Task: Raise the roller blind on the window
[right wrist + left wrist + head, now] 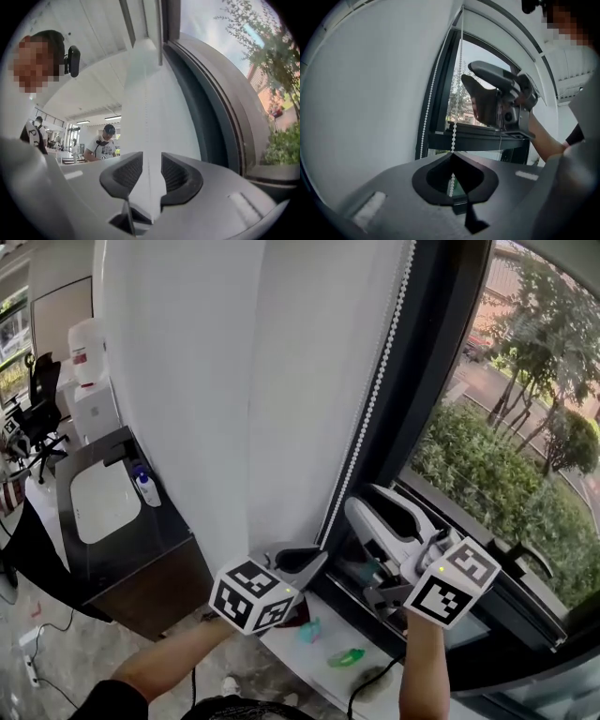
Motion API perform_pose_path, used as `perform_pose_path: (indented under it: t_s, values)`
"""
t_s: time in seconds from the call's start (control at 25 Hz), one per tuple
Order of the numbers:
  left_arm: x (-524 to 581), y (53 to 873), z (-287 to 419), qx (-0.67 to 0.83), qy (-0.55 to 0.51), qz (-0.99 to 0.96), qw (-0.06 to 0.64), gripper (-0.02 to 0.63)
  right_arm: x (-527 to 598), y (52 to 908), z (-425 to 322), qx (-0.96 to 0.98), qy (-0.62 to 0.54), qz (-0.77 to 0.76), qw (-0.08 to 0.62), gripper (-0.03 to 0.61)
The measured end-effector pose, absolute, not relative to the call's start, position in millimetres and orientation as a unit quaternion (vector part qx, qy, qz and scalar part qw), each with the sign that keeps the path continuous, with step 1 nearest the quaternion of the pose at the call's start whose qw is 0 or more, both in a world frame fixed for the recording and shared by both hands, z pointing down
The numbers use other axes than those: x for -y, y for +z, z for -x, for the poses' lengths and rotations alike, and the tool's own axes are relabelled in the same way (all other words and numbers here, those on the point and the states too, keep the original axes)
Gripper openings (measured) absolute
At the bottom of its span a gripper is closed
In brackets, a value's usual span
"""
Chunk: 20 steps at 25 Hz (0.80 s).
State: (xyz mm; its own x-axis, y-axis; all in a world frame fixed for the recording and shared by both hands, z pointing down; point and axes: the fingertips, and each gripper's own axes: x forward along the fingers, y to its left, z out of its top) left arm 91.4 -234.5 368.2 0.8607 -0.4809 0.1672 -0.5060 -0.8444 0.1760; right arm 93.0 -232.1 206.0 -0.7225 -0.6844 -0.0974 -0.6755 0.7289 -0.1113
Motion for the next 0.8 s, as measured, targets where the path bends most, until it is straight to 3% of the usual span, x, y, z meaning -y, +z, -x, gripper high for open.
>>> perform_pose_path:
  t_s: [0.2, 0.32, 0.6, 0.72, 0.8]
  values:
    - [233.4, 374.9, -87.2, 0.266, 0.064, -0.957, 0.095, 0.009, 234.8, 176.3, -66.9, -0.931, 0.013, 0.360, 0.052, 0.110]
    - [228.8, 375.6, -88.4, 0.263, 0.067, -0.958, 0.096, 0.009, 239.2, 170.4, -63.5, -0.927, 0.025, 0.370, 0.052, 0.014]
    - [227.0, 373.5, -70.2, 0.262, 0.070, -0.956, 0.107, 0.009, 241.7, 172.4, -71.5, -0.923, 0.031, 0.374, 0.085, 0.008]
    - [220.1, 336.1, -60.5, 0.257, 0.024, -0.960, 0.103, 0.068, 236.0, 175.8, -70.5, -0.920, 0.047, 0.381, 0.073, 0.008]
    - [215.7, 297.4, -55.6, 0.248, -0.022, -0.964, 0.093, 0.069, 236.6, 189.5, -73.1, -0.919, 0.044, 0.387, 0.057, 0.008]
